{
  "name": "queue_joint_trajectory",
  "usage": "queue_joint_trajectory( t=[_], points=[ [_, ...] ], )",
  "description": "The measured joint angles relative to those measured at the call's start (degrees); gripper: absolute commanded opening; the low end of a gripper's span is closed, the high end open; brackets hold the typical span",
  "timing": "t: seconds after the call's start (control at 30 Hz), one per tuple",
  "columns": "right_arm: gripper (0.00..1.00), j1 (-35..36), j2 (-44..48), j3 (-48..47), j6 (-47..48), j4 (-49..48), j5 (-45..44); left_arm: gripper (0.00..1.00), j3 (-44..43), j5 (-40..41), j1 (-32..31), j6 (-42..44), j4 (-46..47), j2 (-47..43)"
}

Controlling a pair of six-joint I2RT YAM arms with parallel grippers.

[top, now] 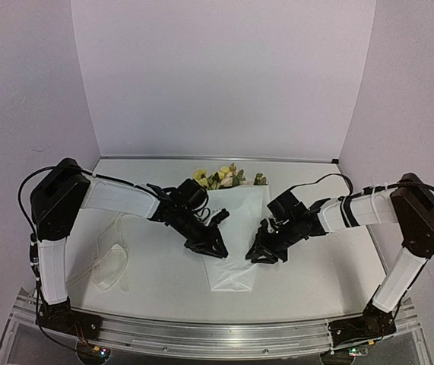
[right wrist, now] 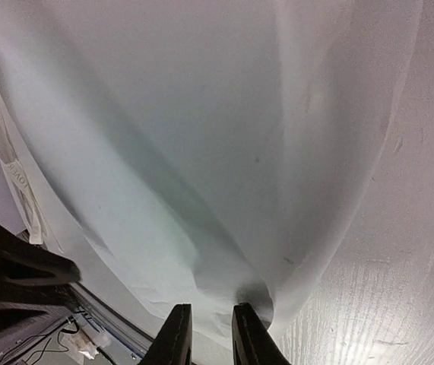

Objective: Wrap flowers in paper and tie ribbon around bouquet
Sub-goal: Adjust the folded bouquet at the center of the board.

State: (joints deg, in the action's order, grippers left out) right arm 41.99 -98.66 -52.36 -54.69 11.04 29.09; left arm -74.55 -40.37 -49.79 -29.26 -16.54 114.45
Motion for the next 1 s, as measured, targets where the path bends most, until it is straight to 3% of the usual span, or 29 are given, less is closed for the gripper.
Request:
queue_joint_trajectory(
  t=[0.33,1.0],
  points=[
    [0.20,2.5,-2.1,-0.8,0.3,-0.2,0.2,0.16,4.0,-3.6,-4.3,0.7,-0.1,0.0],
    [0.19,6.9,-4.7,-0.9,-4.2,-5.8,-1.3,0.15,6.3,-2.9,-5.0,-3.8,4.3,3.7]
  ],
)
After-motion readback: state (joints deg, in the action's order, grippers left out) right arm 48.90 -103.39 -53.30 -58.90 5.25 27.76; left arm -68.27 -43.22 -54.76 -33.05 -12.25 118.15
